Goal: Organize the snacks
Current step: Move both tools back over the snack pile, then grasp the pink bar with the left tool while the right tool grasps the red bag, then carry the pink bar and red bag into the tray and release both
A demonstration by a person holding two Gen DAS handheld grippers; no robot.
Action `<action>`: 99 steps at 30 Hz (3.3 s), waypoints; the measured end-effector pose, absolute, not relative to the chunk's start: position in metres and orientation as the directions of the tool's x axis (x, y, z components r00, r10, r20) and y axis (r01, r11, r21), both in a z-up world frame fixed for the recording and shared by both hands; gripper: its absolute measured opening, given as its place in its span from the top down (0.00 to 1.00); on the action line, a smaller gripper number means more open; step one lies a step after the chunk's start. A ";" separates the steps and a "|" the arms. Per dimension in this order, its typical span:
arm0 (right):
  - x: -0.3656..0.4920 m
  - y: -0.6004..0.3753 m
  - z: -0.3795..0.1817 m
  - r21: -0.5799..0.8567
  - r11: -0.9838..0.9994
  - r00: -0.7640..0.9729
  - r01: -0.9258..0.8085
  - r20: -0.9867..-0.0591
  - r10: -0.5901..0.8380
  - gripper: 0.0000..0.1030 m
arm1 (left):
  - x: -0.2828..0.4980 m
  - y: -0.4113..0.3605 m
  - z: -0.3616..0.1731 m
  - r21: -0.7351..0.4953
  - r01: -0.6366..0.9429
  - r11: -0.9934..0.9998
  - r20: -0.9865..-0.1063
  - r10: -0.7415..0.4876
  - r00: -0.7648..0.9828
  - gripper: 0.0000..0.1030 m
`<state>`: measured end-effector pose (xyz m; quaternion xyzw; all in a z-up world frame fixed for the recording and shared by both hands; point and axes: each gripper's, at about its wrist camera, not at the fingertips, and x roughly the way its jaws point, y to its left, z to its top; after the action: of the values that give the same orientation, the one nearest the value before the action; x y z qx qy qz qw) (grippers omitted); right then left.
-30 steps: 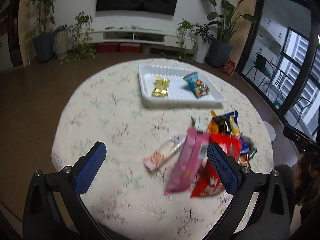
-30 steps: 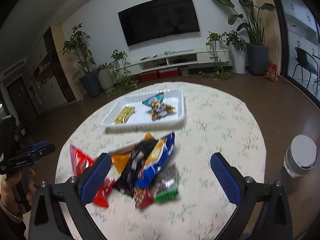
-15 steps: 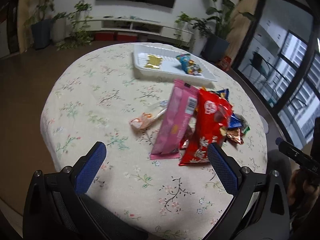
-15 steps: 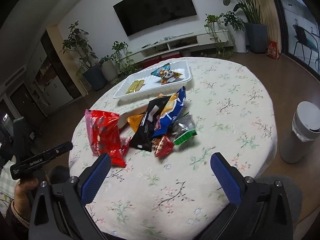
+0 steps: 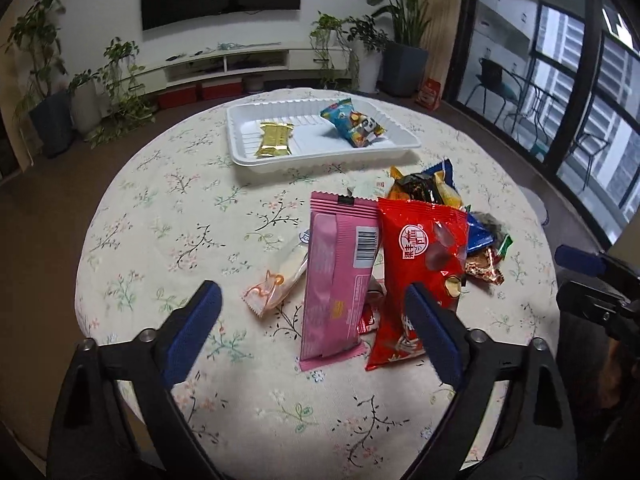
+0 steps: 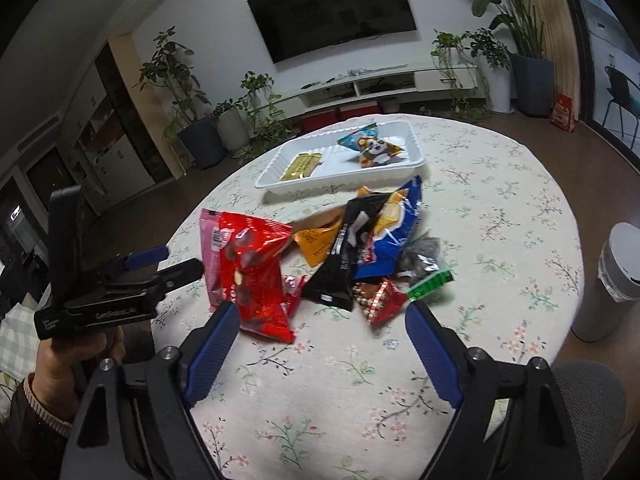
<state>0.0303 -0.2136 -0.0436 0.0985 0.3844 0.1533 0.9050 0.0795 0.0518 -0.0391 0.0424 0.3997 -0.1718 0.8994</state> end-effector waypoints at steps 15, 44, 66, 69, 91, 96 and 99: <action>0.060 -0.168 -0.058 0.265 0.935 0.600 -0.235 -0.718 0.354 0.20 | 0.117 0.045 -0.075 -0.129 0.358 0.925 -0.790 -0.314 0.526 0.68; 0.091 -0.131 -0.085 0.298 0.911 0.522 -0.284 -0.749 0.408 0.58 | 0.090 0.079 -0.076 -0.286 0.277 0.917 -0.764 -0.393 0.511 0.72; 0.081 -0.170 -0.087 0.506 0.829 0.439 -0.237 -0.705 0.556 0.74 | 0.085 0.072 -0.077 -0.360 0.301 0.883 -0.760 -0.465 0.454 0.72; 0.077 -0.187 -0.083 0.546 0.809 0.434 -0.218 -0.689 0.581 0.74 | 0.086 0.077 -0.074 -0.408 0.297 0.863 -0.744 -0.503 0.440 0.72; 0.179 -0.319 0.002 0.520 0.845 0.645 -0.127 -0.604 0.469 0.74 | 0.206 0.107 0.040 -0.385 0.339 0.858 -0.671 -0.513 0.535 0.72; 0.226 -0.305 0.021 0.504 0.846 0.638 -0.175 -0.596 0.488 0.74 | 0.262 0.084 0.063 -0.381 0.374 0.845 -0.668 -0.532 0.521 0.72; 0.256 -0.289 0.033 0.511 0.831 0.617 -0.220 -0.587 0.524 0.74 | 0.296 0.069 0.068 -0.371 0.389 0.843 -0.684 -0.532 0.499 0.72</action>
<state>0.2558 -0.2889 0.0328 0.1988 0.3825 0.2122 0.8770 0.2962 0.0688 0.0684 -0.0844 0.4232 -0.2670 0.8617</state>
